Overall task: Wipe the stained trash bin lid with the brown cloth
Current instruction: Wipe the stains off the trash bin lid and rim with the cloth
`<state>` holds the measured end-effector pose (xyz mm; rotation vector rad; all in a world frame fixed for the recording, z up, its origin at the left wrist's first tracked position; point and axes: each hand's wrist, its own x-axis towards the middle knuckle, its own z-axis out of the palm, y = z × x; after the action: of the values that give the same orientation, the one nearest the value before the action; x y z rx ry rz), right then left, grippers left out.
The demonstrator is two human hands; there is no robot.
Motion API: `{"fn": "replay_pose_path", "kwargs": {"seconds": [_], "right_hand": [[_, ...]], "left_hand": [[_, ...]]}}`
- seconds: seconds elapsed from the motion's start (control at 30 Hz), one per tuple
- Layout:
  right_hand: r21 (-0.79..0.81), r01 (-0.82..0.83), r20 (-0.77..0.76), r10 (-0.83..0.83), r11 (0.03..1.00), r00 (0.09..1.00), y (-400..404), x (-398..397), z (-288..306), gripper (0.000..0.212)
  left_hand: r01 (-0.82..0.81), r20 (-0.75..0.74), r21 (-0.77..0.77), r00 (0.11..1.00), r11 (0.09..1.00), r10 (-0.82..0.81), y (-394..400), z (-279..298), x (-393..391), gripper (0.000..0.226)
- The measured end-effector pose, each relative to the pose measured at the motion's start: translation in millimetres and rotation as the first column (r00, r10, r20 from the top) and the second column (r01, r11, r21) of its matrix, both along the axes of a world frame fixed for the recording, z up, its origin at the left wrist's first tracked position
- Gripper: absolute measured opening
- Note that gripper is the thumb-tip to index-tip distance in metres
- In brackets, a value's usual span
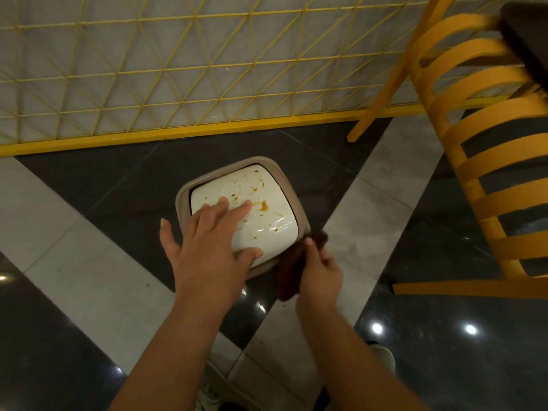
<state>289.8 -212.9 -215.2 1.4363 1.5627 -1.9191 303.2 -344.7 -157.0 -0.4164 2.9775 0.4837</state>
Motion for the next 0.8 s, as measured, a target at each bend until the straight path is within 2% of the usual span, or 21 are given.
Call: {"fn": "replay_pose_path", "kwargs": {"seconds": [0.1,0.23,0.33,0.43,0.57,0.67,0.8], "right_hand": [[0.069,-0.091,-0.027,0.093,0.993,0.995,17.3,-36.2,0.6,0.016],[0.142,0.049,-0.042,-0.043,0.989,0.998,-7.3,-17.7,-1.9,0.015],[0.036,0.089,-0.014,-0.089,0.995,0.996,-44.1,25.8,-3.5,0.018],[-0.046,-0.012,-0.018,0.011,0.999,1.0,-49.5,39.9,-3.7,0.015],[-0.01,-0.23,-0.026,0.23,0.973,0.973,-9.6,9.7,-5.1,0.019],[0.072,-0.305,-0.035,0.308,0.95,0.951,9.2,-17.8,-3.0,0.014],[0.217,-0.153,-0.085,0.174,0.964,0.981,-3.5,-13.8,-5.3,0.023]], "left_hand": [[-0.003,-0.001,-0.002,1.0,1.0,0.003,0.2,-0.6,-0.8,0.076],[-0.026,-0.017,-0.024,1.0,0.999,0.026,4.7,0.7,-0.7,0.075],[-0.025,-0.021,-0.056,0.999,0.998,0.024,7.0,1.9,-0.7,0.074],[0.0,-0.007,-0.063,1.0,0.998,-0.001,4.6,5.9,-1.2,0.072],[0.032,-0.013,0.037,0.999,0.999,-0.032,-12.5,13.1,1.1,0.057],[0.094,-0.007,0.07,0.996,0.993,-0.094,-16.3,11.9,5.6,0.061],[0.058,0.017,0.113,0.998,0.992,-0.06,-7.0,9.1,4.4,0.07]]}}
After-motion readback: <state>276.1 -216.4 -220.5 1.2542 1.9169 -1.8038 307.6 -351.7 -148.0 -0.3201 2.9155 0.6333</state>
